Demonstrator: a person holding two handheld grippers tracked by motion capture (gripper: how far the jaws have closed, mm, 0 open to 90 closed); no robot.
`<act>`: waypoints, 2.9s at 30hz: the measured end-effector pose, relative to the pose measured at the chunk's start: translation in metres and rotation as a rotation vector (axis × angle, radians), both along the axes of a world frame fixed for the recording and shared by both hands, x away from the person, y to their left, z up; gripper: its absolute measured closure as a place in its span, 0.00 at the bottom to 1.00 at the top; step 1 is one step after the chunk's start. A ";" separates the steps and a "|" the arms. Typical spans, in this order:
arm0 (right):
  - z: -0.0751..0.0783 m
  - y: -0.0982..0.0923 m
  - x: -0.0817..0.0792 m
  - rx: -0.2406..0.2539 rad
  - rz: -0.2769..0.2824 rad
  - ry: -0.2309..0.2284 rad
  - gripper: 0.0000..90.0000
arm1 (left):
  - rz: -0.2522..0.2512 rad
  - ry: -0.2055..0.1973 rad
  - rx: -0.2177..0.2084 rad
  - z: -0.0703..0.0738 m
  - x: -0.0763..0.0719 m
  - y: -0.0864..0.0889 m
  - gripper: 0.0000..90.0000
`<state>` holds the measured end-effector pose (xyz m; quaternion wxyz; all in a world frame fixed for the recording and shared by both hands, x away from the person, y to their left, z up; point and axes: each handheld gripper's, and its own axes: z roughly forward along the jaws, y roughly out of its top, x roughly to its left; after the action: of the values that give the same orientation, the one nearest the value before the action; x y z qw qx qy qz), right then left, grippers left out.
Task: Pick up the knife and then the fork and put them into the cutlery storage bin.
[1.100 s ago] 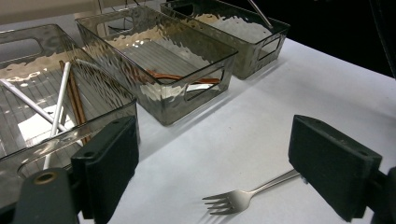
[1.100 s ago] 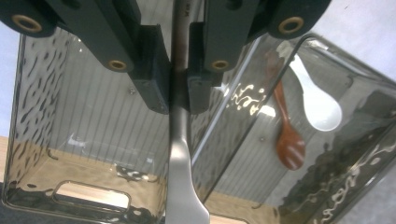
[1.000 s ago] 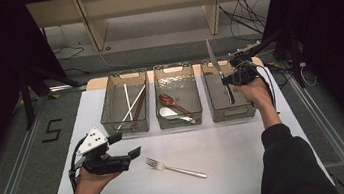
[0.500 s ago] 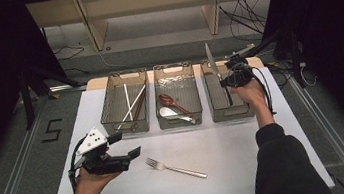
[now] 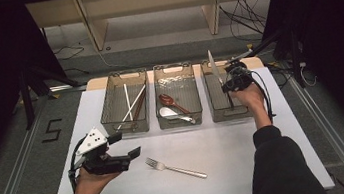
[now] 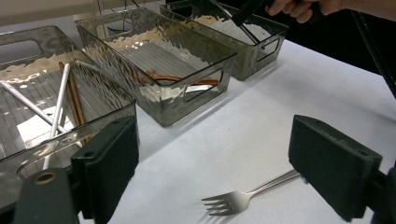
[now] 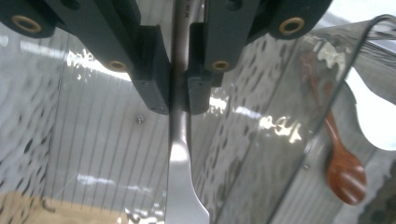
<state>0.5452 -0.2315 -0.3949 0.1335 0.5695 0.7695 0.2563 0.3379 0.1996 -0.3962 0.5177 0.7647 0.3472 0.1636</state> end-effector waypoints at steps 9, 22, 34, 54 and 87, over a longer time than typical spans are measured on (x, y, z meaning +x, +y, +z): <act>0.007 0.010 -0.003 0.014 0.054 -0.003 0.65 | 0.001 -0.002 -0.002 0.000 -0.001 -0.001 0.18; 0.021 0.033 -0.048 0.001 0.272 -0.055 0.41 | 0.002 0.003 0.004 0.000 0.000 0.000 0.18; 0.030 0.057 -0.103 0.026 0.411 -0.119 0.36 | 0.005 0.003 0.006 0.000 0.000 0.000 0.18; 0.001 0.130 -0.152 -0.052 0.667 0.011 0.34 | 0.003 0.001 0.005 0.000 0.000 0.001 0.18; -0.055 0.185 -0.166 -0.250 0.900 0.154 0.72 | 0.002 -0.005 0.000 0.001 -0.001 0.001 0.18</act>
<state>0.3793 -0.0461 -0.4503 0.0194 0.1764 0.9724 0.1512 0.3365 0.2006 -0.3956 0.5184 0.7638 0.3469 0.1659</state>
